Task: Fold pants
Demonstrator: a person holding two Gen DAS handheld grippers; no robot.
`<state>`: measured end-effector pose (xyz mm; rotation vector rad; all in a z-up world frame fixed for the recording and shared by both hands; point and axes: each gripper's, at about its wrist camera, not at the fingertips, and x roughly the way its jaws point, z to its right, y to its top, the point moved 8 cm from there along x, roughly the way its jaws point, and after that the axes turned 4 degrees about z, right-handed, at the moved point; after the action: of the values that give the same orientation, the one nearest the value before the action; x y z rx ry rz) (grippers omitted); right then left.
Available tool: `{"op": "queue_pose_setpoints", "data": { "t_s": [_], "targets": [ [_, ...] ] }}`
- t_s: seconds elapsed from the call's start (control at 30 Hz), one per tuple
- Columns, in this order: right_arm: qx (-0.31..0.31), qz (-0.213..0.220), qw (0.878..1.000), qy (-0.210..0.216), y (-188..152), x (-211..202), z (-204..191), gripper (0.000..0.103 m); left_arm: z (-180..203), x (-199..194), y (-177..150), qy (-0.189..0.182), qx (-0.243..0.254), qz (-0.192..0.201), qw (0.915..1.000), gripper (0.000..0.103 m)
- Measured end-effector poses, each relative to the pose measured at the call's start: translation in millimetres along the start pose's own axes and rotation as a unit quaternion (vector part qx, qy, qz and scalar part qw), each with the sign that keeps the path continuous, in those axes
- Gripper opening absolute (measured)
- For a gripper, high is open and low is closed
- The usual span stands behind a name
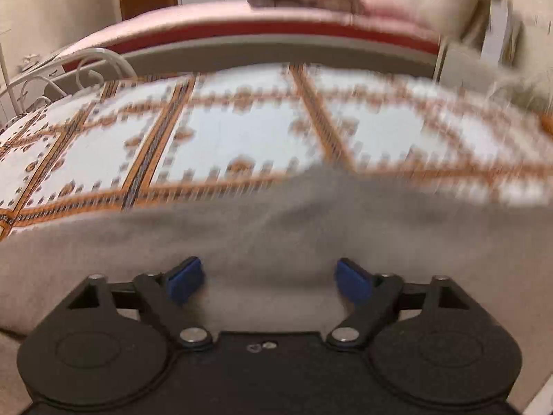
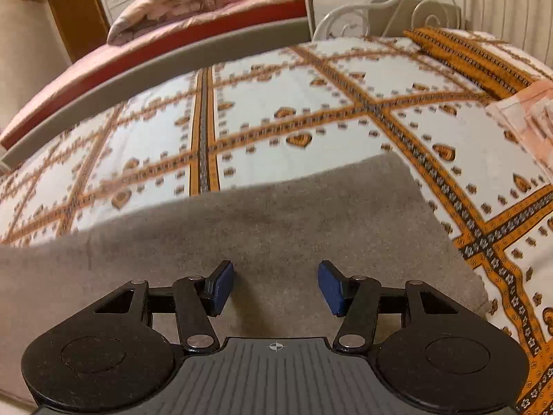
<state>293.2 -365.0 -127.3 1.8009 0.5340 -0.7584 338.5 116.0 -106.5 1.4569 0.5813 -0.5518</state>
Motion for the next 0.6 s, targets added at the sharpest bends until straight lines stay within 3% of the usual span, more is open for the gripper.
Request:
{"op": "queue_pose_setpoints", "data": {
  "t_s": [0.07,0.13,0.23,0.3,0.6],
  "targets": [
    [0.013,0.039,0.999,0.019,12,-12,-2,0.055,11,-5,12,-0.016,-0.004,0.033,0.9993,0.077],
    [0.010,0.065,0.997,0.027,19,-15,-6,0.055,22,2,14,-0.014,0.009,0.033,0.9993,0.078],
    [0.001,0.024,1.000,0.001,13,5,-2,0.055,34,29,2,-0.007,0.025,-0.014,0.9996,0.081],
    [-0.009,-0.008,1.000,-0.008,4,18,1,0.055,41,35,2,0.005,0.043,-0.007,0.9990,0.086],
    [0.015,0.058,0.998,0.016,22,-19,10,0.059,48,12,7,0.015,0.069,-0.002,0.9975,0.087]
  ]
}}
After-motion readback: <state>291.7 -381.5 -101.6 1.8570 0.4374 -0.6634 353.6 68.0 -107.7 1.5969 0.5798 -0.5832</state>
